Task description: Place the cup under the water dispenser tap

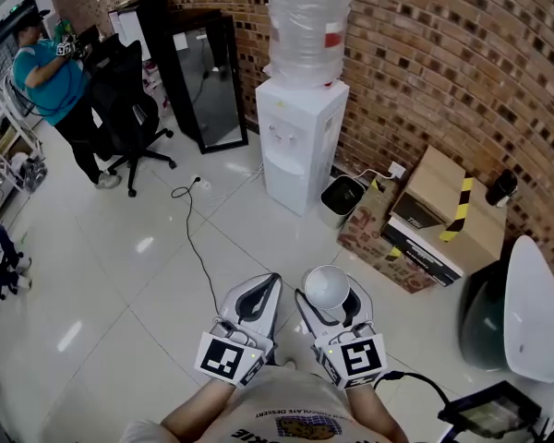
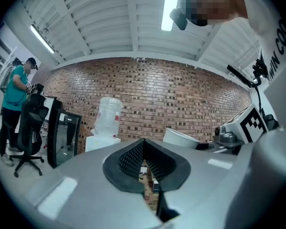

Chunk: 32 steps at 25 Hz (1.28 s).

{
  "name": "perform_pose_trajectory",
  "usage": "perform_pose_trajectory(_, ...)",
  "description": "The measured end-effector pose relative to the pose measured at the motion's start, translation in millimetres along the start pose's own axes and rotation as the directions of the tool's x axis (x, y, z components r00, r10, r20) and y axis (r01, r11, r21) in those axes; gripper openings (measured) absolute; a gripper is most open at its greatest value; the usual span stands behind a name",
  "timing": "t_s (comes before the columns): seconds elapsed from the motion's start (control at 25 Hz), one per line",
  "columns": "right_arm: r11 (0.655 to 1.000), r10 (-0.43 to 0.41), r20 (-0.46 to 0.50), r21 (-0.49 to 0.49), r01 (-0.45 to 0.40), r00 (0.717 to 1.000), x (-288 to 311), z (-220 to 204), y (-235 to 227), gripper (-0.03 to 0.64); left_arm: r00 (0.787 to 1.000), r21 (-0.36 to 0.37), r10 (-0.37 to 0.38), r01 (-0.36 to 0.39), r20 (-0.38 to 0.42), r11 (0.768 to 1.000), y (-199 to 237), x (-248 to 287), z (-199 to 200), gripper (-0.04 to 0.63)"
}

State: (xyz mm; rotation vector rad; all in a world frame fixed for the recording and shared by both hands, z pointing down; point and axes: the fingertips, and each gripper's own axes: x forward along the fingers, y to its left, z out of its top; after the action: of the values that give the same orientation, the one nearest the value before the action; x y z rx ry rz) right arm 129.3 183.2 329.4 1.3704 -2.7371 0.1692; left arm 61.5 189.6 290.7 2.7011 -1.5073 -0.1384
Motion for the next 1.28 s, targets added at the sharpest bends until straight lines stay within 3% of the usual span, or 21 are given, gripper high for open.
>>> perform_pose_trajectory(0.56,0.999,0.001,-0.033,-0.039,-0.002,0.999,93.0,12.4,-27.4,0.322,1.0,-0.024,0.009,-0.009,0.002,1.0,85.2,66.1,-1.6,-0.017)
perform_pose_trajectory(1.28,0.998,-0.032,-0.086,-0.05,0.028,0.996,267.0,40.6,-54.9,0.322,0.999,-0.077,-0.05,0.049,-0.02,0.996,231.0,166.9,8.3,-0.017)
